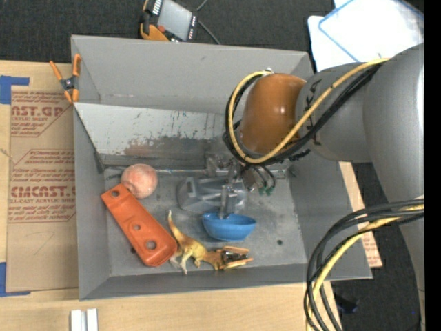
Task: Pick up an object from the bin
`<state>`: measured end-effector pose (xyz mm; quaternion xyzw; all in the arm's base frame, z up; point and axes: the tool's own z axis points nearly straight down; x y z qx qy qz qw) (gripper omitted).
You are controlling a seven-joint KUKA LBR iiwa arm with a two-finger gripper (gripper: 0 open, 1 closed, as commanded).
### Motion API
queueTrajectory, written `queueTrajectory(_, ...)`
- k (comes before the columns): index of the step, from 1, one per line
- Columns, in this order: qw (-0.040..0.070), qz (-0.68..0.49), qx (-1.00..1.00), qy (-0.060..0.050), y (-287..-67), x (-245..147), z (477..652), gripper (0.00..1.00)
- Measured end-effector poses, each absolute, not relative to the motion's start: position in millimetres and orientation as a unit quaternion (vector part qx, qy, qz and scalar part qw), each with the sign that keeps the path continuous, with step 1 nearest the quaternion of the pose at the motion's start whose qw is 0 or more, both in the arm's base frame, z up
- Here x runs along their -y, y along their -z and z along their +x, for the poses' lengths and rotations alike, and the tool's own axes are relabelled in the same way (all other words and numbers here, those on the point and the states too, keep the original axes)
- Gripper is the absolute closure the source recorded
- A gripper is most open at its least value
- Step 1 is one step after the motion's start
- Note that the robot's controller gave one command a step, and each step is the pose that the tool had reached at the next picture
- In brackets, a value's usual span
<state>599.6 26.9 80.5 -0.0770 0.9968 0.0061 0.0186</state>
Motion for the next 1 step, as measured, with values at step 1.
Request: queueTrajectory(1, 0.018, -0.077, -0.997, -0.006, -119.6, -27.4, 598.9, 1.0)
